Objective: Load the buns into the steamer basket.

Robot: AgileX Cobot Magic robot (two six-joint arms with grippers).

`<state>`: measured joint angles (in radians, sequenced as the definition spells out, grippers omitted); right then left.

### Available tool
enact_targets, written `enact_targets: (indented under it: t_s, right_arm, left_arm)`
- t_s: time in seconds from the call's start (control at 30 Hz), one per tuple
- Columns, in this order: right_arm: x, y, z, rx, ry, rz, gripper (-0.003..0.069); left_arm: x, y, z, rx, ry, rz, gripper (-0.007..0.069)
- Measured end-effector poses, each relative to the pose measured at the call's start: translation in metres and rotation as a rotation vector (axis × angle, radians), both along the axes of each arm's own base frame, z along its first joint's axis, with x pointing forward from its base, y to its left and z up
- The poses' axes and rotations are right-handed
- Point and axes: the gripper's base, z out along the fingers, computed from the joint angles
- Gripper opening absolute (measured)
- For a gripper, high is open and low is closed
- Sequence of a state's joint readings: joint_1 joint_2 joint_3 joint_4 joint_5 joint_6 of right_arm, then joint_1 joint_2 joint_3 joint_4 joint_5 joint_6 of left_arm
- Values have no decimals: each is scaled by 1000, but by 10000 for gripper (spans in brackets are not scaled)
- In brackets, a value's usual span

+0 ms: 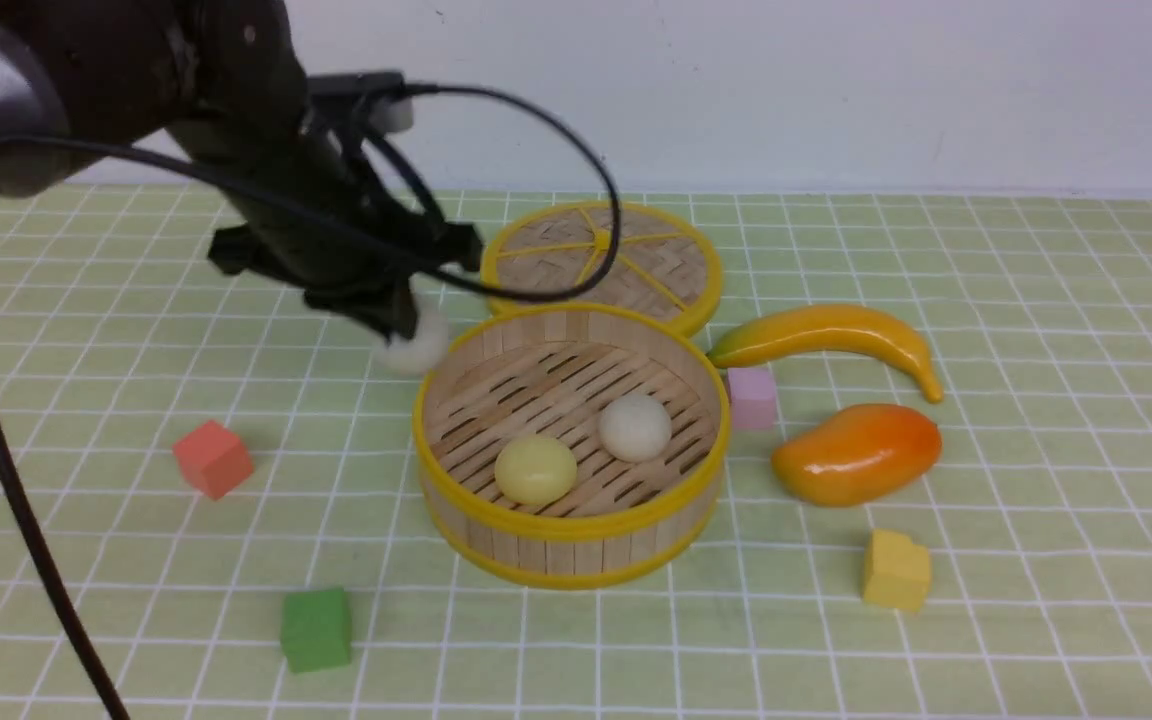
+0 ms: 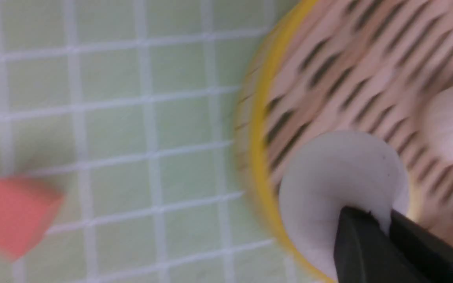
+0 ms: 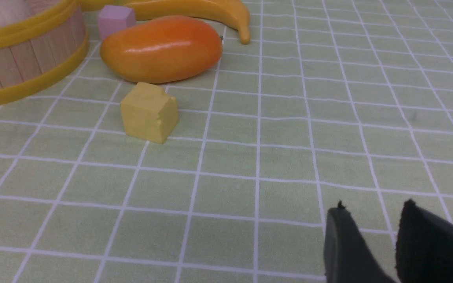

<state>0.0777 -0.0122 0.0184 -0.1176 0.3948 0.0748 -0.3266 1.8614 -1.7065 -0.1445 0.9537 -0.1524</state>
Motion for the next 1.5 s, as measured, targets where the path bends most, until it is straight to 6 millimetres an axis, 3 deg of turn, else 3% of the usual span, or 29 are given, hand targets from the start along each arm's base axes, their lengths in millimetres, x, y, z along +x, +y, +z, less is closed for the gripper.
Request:
enact_targets:
  t_s: [0.07,0.17,0.33,0.43,0.53,0.7,0.87,0.9,0.97,1.03,1.2,1.23,1.27,1.33,1.4,1.47,1.5]
  right_arm:
    - [0,0,0,0,0,0,215]
    - [0,0,0,0,0,0,218]
    - [0,0,0,0,0,0,225]
    - [0,0,0,0,0,0,229]
    - [0,0,0,0,0,0,232]
    - [0,0,0,0,0,0,235]
    - [0,0,0,0,0,0,238]
    - [0,0,0,0,0,0,238]
    - [0,0,0,0,0,0,239]
    - [0,0,0,0,0,0,239]
    - [0,0,0,0,0,0,239]
    - [0,0,0,0,0,0,239]
    - [0,0,0,0,0,0,239]
    - [0,0,0,0,0,0,239]
    - [0,0,0,0,0,0,239]
    - [0,0,0,0,0,0,239]
    - [0,0,0,0,0,0,239]
  left_arm:
    - [6,-4,-4,-25,-2,-3,-11]
    - [26,-14,-38,-64,21,7,-7]
    - [44,-19,-84,-52,69,30,11]
    - [46,-20,-94,-68,100,73,39]
    - [46,-20,-95,-88,121,116,93]
    - [43,-20,-91,-105,156,157,284]
    - [28,-15,-47,-144,111,171,473]
    - [15,-11,-16,-157,71,160,513]
    - [5,-7,3,-161,48,154,526]
    - [-24,4,49,-150,-18,133,533]
    - [-117,37,147,-158,-222,53,497]
    - [-122,39,149,-159,-229,50,494]
    - [-153,49,165,-167,-272,37,472]
    - [-196,64,178,-176,-329,29,433]
    - [-237,79,182,-188,-401,31,389]
    - [-266,90,176,-195,-454,38,338]
    - [-293,100,172,-211,-528,46,298]
